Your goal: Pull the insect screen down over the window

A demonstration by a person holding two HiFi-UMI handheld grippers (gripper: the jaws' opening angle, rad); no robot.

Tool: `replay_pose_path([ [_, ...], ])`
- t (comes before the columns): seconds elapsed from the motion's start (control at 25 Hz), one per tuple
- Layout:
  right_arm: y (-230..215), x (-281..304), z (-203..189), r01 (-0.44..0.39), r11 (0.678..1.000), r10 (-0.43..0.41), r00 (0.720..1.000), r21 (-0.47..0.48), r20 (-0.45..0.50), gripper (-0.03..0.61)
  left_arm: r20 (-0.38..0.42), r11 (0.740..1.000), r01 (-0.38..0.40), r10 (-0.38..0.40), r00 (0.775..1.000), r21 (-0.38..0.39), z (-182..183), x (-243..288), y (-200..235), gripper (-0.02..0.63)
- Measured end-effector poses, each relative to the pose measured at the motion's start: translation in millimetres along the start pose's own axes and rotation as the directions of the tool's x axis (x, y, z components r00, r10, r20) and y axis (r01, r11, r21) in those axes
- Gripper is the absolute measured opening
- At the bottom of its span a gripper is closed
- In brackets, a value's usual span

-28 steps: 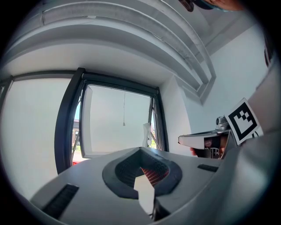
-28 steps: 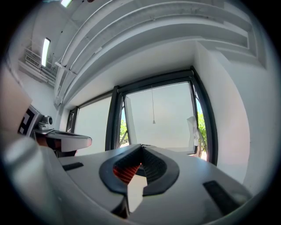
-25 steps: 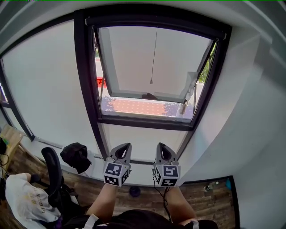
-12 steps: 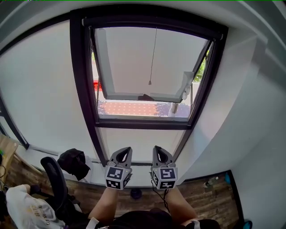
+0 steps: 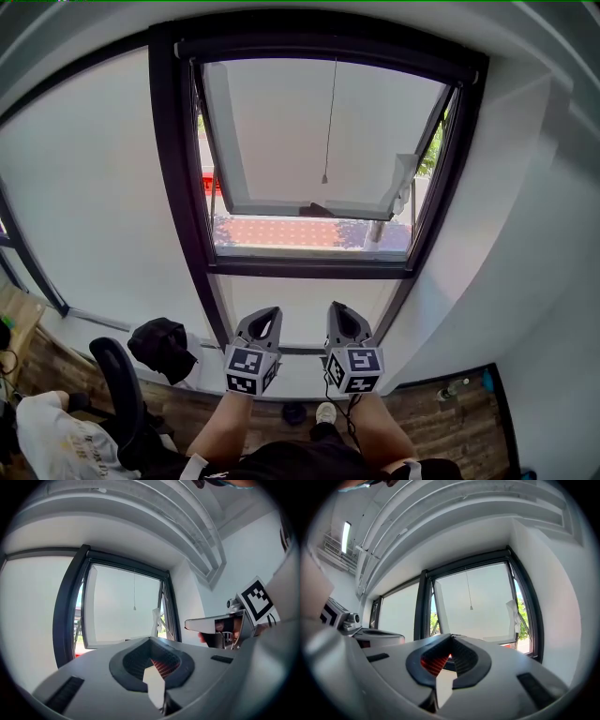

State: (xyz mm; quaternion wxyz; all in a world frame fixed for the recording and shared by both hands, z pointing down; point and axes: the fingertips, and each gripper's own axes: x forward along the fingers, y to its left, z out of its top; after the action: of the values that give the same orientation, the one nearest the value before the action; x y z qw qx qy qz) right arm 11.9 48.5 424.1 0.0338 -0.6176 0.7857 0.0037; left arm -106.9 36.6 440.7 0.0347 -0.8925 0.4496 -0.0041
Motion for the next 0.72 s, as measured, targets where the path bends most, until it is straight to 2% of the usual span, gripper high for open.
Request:
replay_pose_path([
  [0.32,-33,48,-1,-0.01,1.0,0.011,1.0,-0.011,0.023,0.0,0.0,1.0,-0.008,0.008,1.0,0.016,-3,54,14,0.012],
  [0.72,-98,132,-6,-0.035,0.999,0.034,0.999,0.004,0.014,0.0,-0.004,1.0,-0.02,0.02,1.0,0.024,-3,154,35,0.012],
])
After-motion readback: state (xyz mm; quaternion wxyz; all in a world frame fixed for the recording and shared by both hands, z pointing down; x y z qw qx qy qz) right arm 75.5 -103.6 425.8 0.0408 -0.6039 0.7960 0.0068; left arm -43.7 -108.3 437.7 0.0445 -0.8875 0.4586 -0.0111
